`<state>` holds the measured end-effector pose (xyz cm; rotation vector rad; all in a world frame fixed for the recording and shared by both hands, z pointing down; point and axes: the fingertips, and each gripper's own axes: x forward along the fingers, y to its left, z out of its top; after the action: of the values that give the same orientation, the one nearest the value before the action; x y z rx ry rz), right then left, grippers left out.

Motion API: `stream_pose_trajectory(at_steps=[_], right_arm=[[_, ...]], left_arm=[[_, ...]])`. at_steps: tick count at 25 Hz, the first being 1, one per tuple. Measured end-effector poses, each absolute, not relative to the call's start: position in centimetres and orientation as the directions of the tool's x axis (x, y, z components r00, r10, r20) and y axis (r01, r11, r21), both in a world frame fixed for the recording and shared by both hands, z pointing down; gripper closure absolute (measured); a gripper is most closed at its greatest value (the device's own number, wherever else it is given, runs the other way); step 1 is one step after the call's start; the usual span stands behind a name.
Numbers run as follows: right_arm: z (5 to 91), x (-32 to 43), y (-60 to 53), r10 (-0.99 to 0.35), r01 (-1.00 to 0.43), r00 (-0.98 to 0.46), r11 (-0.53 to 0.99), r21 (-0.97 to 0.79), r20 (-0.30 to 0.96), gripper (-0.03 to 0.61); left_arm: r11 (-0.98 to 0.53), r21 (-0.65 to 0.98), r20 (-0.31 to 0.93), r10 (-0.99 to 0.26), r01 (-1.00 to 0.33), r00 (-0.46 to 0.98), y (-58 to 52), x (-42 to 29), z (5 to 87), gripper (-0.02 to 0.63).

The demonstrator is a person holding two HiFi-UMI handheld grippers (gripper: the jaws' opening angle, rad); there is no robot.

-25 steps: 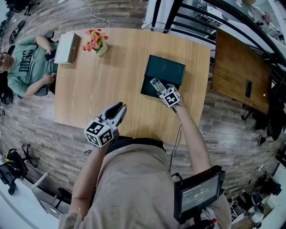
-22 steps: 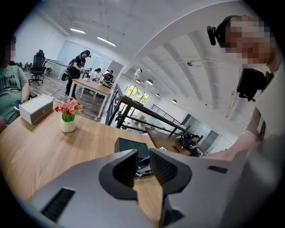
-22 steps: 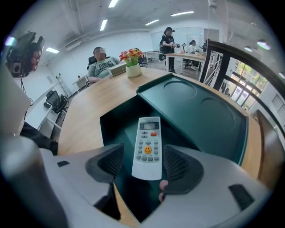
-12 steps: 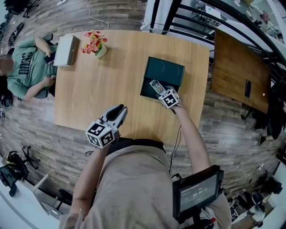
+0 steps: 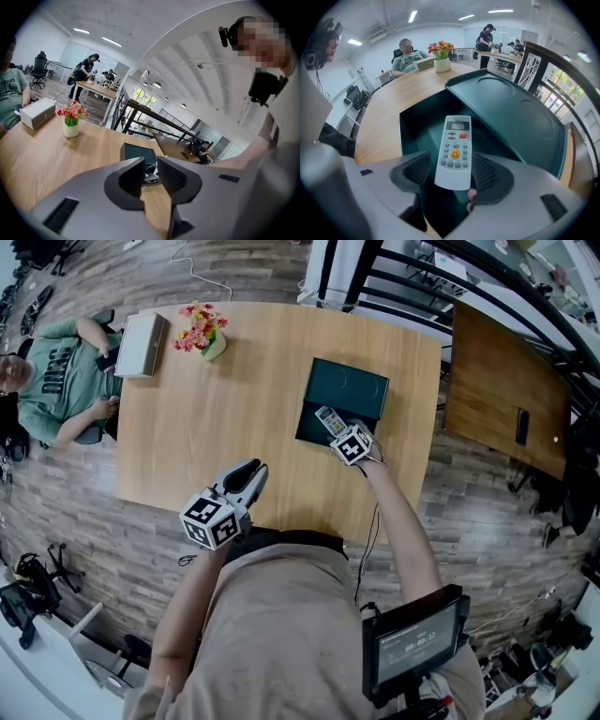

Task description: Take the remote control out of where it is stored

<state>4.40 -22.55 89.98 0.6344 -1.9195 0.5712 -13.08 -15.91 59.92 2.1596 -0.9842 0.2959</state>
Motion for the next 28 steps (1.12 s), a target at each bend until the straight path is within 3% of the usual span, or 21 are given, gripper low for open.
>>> stream_pose_trajectory(at_steps=[28], right_arm=[[91.6,4.8,-23.1,-0.242,-0.628,-0.27,0.778,0.02,0.932,0.334]], left_arm=[[-0.415,0.476,0.486,-0.61,-0.775,0.625,-15.0,-13.1,59.0,0.552]])
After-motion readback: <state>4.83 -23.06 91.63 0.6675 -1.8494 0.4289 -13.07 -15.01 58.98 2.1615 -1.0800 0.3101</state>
